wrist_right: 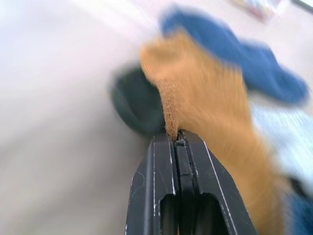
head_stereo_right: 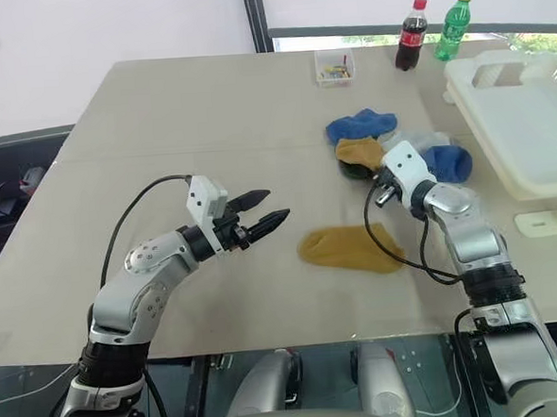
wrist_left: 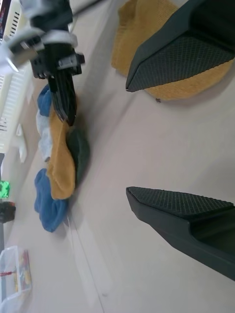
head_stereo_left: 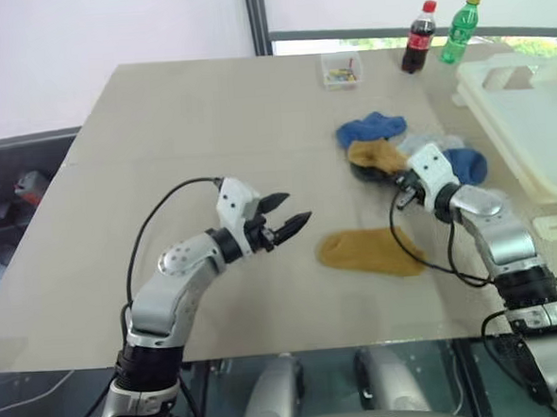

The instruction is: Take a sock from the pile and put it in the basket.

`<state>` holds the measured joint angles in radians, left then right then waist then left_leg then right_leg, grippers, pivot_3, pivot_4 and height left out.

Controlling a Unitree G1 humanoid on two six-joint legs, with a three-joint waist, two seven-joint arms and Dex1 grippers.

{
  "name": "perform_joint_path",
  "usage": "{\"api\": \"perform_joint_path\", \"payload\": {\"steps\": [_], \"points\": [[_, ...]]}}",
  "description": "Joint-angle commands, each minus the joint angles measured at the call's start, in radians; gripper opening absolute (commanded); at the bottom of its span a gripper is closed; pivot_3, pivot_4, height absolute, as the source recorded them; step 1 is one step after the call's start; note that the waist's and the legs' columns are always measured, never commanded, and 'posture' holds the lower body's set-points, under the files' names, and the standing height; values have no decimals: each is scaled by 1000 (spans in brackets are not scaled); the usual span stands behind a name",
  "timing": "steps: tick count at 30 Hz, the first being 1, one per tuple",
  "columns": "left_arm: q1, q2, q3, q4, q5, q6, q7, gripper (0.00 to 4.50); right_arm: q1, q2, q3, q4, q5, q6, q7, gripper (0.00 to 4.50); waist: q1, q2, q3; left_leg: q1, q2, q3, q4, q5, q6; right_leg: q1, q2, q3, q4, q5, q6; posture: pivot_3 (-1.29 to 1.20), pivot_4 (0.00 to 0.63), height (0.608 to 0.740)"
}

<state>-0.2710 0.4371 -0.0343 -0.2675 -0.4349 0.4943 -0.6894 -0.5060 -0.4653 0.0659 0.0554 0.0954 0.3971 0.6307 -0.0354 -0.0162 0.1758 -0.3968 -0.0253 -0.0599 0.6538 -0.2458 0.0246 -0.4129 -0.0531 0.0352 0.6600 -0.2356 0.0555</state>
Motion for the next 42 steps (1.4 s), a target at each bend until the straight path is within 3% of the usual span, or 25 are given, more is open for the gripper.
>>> {"api": "perform_joint_path", "payload": {"steps": [1, 11, 21, 26, 28, 35, 42], "points": [[-9, -4, 13, -37, -10, -9, 6, 3312, 12, 19, 27, -165, 61, 75, 43, 46, 1, 0, 0, 0, 0, 0, 0, 0, 0, 0, 0, 0, 0, 0, 0, 0, 150, 740], [-12, 4, 35, -19, -10, -4, 11, 3312, -29, 90, 190, -194, 39, 86, 93, 46, 4, 0, 0, 0, -1, -1, 0, 0, 0, 0, 0, -1, 0, 0, 0, 0, 150, 740], [60, 58, 135, -46, -47, 56, 30, 3312, -86, 94, 354, 11, -132, -131, 136, 46, -1, 0, 0, 0, 0, -1, 0, 0, 0, 0, 0, -2, 0, 0, 0, 0, 150, 740], [70, 74, 178, -43, -83, 151, 69, 3312, -66, 57, 308, -35, -114, -165, 175, 1539, 4, 0, 0, 0, -1, -2, 0, 0, 0, 0, -1, -3, 0, 0, 0, 0, 150, 740], [54, 70, 192, -17, -102, 208, 97, 3312, -45, 45, 275, -94, -72, -136, 194, 2457, 6, 0, 0, 0, -1, -3, 0, 0, 0, 0, -1, -3, 0, 0, 0, 0, 150, 740], [-84, -7, 256, 153, -144, 352, 239, 3312, 45, 5, 158, -314, 68, 23, 211, 2457, 18, 0, 0, 0, -1, -3, 0, 0, 0, 0, -1, -4, 0, 0, 0, 0, 150, 740], [-191, -28, 145, 345, -45, 304, 216, 3312, 105, -14, 99, -405, 86, 101, 141, 2457, 24, -1, 0, -1, -3, -5, 1, 1, -1, 0, -2, -5, 0, 0, 0, 0, 150, 740]]}}
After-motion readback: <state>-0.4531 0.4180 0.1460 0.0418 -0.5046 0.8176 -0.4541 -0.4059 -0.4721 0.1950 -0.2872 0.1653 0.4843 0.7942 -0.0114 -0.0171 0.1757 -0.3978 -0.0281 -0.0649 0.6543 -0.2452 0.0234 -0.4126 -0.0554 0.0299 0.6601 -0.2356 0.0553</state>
